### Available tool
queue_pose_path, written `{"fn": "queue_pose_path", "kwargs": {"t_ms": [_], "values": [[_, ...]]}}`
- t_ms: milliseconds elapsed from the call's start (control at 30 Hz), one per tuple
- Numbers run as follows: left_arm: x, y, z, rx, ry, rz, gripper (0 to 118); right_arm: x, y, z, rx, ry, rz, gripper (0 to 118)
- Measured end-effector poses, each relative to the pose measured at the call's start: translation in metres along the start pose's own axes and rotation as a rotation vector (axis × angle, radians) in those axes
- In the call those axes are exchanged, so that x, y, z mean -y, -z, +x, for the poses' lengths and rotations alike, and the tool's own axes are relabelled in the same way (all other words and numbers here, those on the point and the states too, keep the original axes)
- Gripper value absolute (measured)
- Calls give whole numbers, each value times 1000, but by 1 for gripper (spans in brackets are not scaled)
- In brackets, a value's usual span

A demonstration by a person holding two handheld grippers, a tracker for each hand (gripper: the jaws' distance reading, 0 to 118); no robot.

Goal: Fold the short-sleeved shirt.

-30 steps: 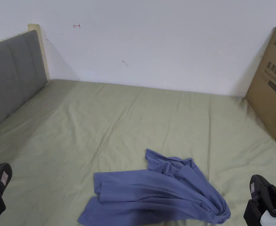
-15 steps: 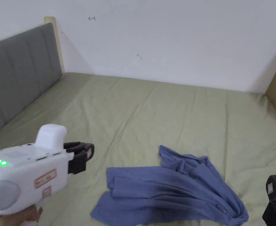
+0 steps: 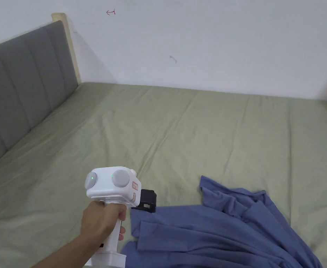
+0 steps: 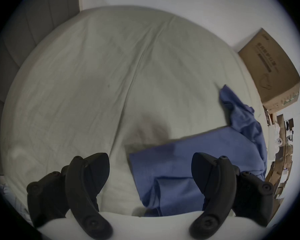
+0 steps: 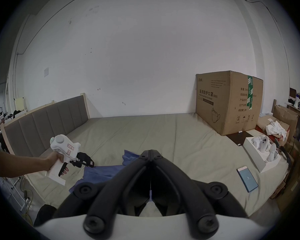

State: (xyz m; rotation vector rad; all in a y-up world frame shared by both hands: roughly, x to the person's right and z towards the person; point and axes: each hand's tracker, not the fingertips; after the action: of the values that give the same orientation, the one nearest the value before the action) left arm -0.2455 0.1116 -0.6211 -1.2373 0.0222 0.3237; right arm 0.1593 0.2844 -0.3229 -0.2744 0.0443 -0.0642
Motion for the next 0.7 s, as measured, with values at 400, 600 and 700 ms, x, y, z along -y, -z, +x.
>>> {"fn": "queue_pose_path", "kwargs": {"t_ms": [400, 600, 700], "values": [[12, -1, 30, -21, 67, 19, 1, 17, 22, 11, 16, 13, -54, 0], [14, -1, 26, -6, 98, 26, 1, 5, 63, 22, -30, 9, -121, 10], [18, -8, 21, 21, 84, 23, 1, -3, 124, 35, -95, -61, -188, 60]]}}
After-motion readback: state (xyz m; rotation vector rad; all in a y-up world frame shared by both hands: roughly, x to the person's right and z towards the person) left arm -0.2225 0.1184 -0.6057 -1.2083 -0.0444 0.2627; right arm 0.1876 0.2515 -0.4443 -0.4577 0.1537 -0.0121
